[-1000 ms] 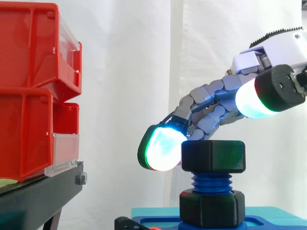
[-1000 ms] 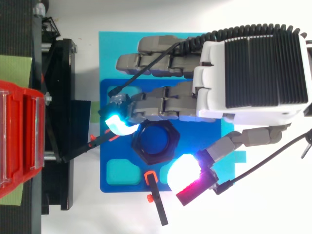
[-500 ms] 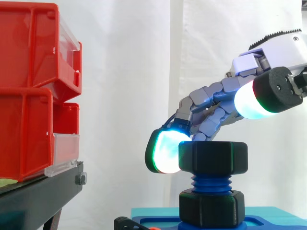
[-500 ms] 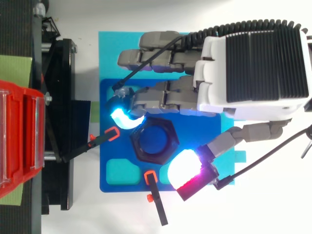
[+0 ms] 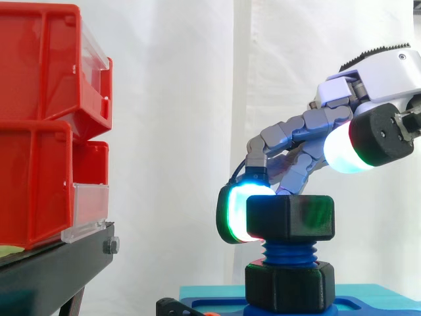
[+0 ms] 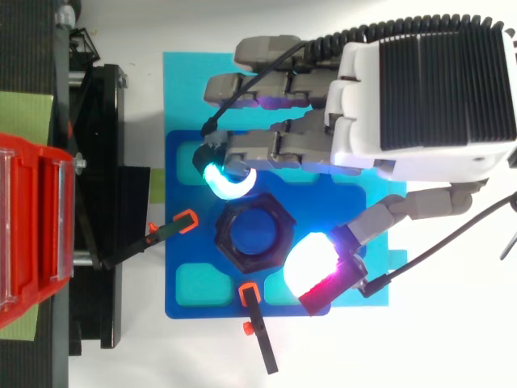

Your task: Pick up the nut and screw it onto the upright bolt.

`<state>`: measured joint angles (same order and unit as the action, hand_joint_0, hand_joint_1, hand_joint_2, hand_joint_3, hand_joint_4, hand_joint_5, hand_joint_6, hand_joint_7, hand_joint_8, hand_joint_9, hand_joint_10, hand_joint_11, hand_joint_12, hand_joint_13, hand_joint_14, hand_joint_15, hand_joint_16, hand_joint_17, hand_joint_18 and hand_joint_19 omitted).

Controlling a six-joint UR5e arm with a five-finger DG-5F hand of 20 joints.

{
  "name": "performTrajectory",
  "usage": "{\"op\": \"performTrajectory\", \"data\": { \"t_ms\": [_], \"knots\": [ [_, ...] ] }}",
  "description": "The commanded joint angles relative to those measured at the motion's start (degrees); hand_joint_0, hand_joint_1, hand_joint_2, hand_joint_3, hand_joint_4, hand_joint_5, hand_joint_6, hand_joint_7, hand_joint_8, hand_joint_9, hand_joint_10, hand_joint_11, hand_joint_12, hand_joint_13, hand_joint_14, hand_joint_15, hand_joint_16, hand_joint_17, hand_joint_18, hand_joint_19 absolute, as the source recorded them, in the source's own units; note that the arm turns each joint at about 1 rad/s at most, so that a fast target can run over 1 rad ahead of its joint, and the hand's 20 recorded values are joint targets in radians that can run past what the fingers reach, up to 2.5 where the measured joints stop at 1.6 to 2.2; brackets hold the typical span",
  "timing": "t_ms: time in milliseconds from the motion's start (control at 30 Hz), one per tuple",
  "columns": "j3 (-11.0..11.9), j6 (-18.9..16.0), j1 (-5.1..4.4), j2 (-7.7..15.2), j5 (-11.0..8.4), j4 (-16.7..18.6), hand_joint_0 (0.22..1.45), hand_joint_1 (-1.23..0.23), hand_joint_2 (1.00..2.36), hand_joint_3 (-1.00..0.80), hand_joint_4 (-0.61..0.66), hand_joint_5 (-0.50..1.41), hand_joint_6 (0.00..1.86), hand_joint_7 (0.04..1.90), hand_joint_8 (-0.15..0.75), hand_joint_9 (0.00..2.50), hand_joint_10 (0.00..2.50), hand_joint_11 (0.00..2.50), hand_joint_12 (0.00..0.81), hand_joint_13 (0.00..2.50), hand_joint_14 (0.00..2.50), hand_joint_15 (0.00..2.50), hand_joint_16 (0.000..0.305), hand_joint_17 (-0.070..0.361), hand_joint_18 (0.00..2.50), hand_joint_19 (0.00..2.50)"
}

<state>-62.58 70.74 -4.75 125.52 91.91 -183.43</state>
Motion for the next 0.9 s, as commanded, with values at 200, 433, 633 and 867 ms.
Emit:
{"op": "performTrajectory", "data": {
  "t_ms": [200, 433, 633, 867],
  "knots": [
    [0.0, -0.17, 0.44, -0.01, 0.63, 0.17, 0.49, -0.39, 1.0, -0.5, 0.11, -0.01, 0.63, 1.4, 0.199, 0.66, 0.0, 0.0, 0.194, 0.34, 0.0, 0.0, 0.014, 0.031, 0.0, 0.0],
    [0.62, -0.08, 0.88, -0.1, 1.86, 0.0, 0.5, -0.39, 1.0, -0.5, 0.1, 0.05, 0.57, 1.43, 0.122, 1.13, 0.0, 0.0, 0.15, 0.53, 0.0, 0.0, 0.01, 0.022, 0.07, 0.0],
    [0.62, -0.17, 1.23, -0.01, 2.48, 0.0, 0.51, -0.41, 1.0, -0.5, 0.05, 0.09, 0.58, 1.45, 0.133, 1.65, 0.0, 0.0, 0.127, 0.98, 0.0, 0.0, 0.0, 0.0, 0.57, 0.0],
    [3.78, -0.17, 2.02, -0.1, 4.59, 0.7, 0.5, -0.4, 1.0, -0.5, 0.06, 0.09, 0.54, 1.5, 0.183, 1.67, 0.0, 0.0, 0.137, 1.02, 0.0, 0.0, 0.002, 0.005, 0.61, 0.0]
  ]
}}
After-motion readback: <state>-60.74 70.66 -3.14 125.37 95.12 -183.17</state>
